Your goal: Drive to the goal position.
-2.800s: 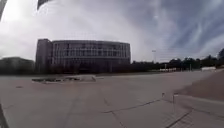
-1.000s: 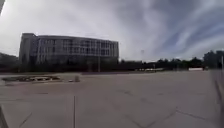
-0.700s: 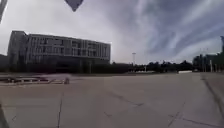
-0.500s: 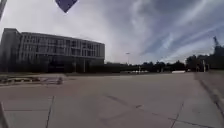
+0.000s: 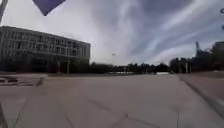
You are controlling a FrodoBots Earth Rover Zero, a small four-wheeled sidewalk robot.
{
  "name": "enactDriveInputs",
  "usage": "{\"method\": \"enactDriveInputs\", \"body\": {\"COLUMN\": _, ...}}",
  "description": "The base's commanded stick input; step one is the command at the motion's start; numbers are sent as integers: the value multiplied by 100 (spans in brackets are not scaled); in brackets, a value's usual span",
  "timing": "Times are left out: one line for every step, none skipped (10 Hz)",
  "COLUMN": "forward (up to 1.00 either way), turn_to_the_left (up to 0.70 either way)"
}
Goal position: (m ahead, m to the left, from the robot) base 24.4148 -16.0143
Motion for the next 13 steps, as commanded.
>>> {"method": "enactDriveInputs", "body": {"forward": 100, "turn_to_the_left": -40}}
{"method": "enactDriveInputs", "body": {"forward": 100, "turn_to_the_left": -40}}
{"method": "enactDriveInputs", "body": {"forward": 100, "turn_to_the_left": -40}}
{"method": "enactDriveInputs", "body": {"forward": 100, "turn_to_the_left": -40}}
{"method": "enactDriveInputs", "body": {"forward": 100, "turn_to_the_left": -40}}
{"method": "enactDriveInputs", "body": {"forward": 100, "turn_to_the_left": -40}}
{"method": "enactDriveInputs", "body": {"forward": 100, "turn_to_the_left": -40}}
{"method": "enactDriveInputs", "body": {"forward": 100, "turn_to_the_left": -40}}
{"method": "enactDriveInputs", "body": {"forward": 100, "turn_to_the_left": -40}}
{"method": "enactDriveInputs", "body": {"forward": 100, "turn_to_the_left": -40}}
{"method": "enactDriveInputs", "body": {"forward": 100, "turn_to_the_left": -40}}
{"method": "enactDriveInputs", "body": {"forward": 100, "turn_to_the_left": -40}}
{"method": "enactDriveInputs", "body": {"forward": 100, "turn_to_the_left": -40}}
